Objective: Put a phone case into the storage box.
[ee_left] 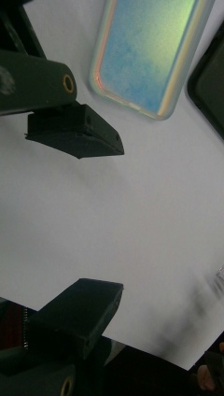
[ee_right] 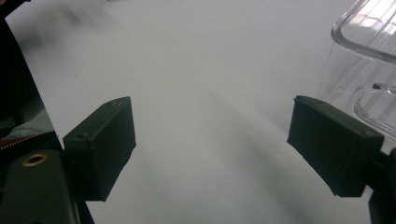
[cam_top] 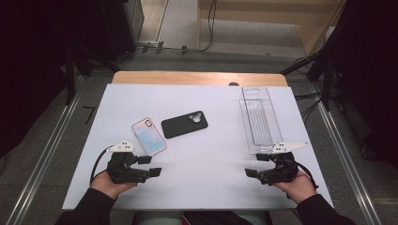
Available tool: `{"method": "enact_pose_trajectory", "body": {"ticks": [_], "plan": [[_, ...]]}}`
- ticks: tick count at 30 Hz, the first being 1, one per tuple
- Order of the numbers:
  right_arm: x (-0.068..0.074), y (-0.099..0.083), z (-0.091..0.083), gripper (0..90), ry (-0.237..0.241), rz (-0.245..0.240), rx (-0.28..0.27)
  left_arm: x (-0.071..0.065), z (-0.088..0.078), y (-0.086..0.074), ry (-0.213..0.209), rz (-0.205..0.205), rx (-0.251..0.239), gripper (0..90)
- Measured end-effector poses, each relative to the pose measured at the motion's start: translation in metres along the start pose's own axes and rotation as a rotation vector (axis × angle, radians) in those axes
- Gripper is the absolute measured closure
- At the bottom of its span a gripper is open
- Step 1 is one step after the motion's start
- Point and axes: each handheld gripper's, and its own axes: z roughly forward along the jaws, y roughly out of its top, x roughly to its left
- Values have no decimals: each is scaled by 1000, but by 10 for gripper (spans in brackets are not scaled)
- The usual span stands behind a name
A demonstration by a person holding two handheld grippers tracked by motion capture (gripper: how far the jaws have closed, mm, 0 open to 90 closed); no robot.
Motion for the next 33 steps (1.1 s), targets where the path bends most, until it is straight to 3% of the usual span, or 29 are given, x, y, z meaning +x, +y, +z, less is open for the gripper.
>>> {"method": "enact_pose_trajectory", "body": {"ticks": [9,16,33], "plan": [[-7,8,5,132,13,-8,19,0,0,0,-4,-16,10,288],[-3,3,5,132,-8,-1,37,-1,1,0,-6,-13,13,287],[-3,2,5,132,-8,3,37,-1,0,1,1,-24,19,288]]}}
